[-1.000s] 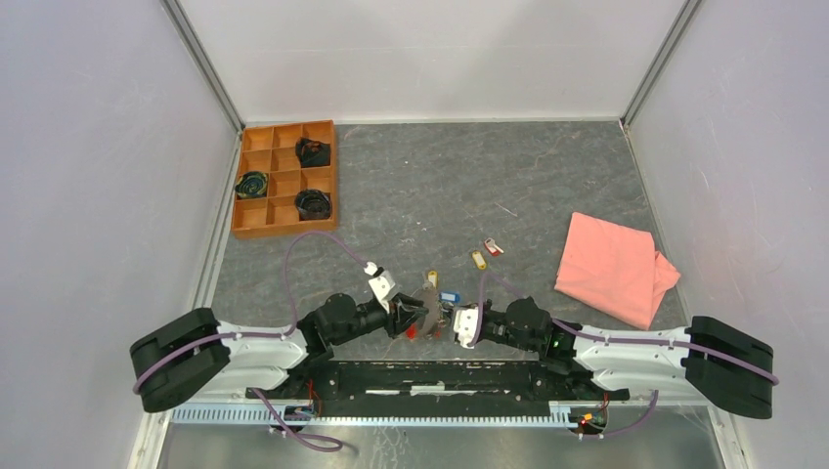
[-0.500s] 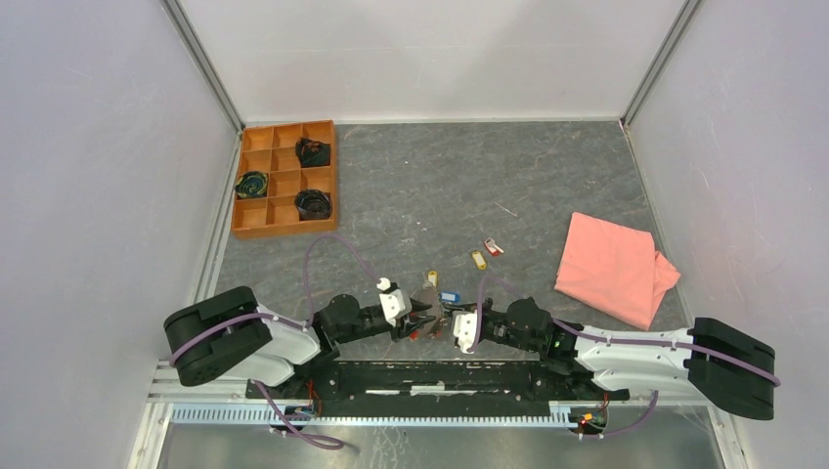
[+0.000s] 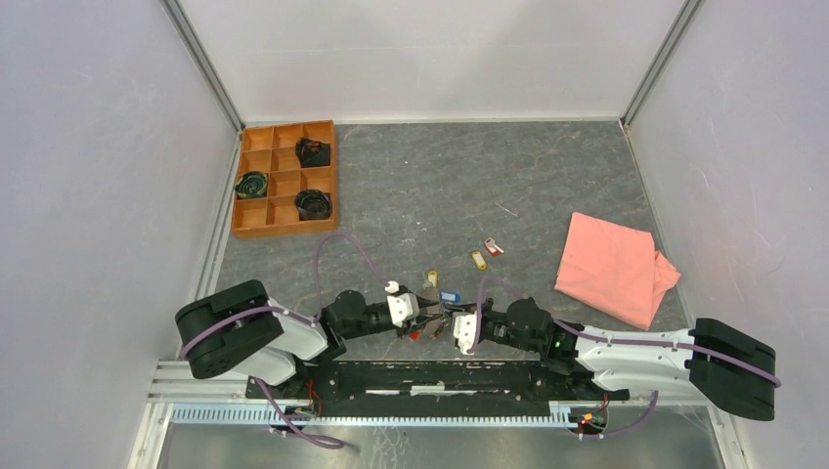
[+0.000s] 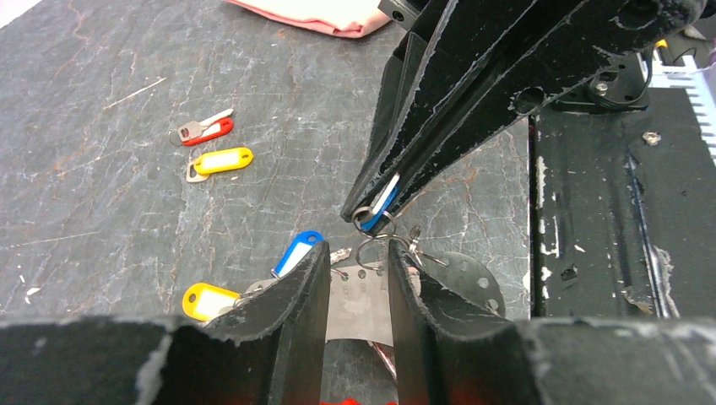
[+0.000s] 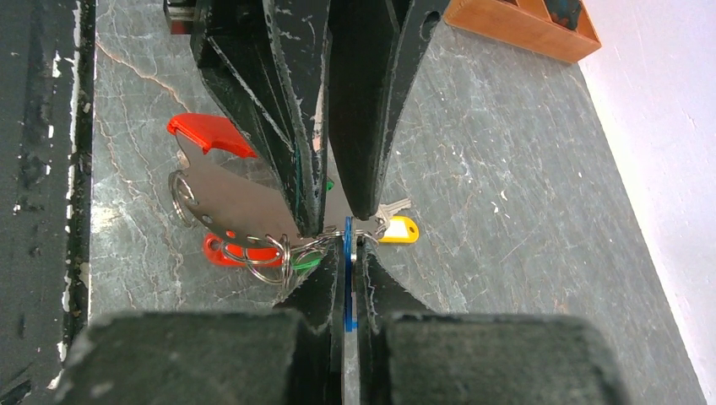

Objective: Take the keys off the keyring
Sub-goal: Remove the key from the keyring.

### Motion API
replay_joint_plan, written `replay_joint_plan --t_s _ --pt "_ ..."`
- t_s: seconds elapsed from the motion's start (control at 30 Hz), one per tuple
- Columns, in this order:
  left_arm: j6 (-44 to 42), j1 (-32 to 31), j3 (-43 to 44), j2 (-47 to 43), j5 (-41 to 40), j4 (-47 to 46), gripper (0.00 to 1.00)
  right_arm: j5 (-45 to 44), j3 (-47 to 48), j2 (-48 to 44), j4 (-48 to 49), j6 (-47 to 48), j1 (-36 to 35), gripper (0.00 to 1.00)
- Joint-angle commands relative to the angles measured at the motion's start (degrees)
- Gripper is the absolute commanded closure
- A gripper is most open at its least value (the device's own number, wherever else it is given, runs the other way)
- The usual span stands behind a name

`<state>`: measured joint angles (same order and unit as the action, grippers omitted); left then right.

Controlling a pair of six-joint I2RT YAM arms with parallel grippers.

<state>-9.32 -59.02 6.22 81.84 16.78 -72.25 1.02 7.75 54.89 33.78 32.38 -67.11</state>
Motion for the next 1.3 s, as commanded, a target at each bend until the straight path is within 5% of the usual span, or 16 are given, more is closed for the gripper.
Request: replay_joint_plan --t_s 0.0,0.87,1.27 --pt "-4.5 -0.4 1.6 1.3 0.9 -3.2 0.64 -0.7 0.9 -0.9 1.3 0.5 -0.2 1.0" --pt "-5.8 -0.4 4.1 6.8 4.0 -4.0 0.69 -2.2 1.1 -0.6 1.1 0.6 -0.4 1.0" --pt "-3.7 -0.4 3.2 7.2 1.6 -6.7 0.98 -4.3 1.2 -1.3 0.2 0.3 -0.8 1.0"
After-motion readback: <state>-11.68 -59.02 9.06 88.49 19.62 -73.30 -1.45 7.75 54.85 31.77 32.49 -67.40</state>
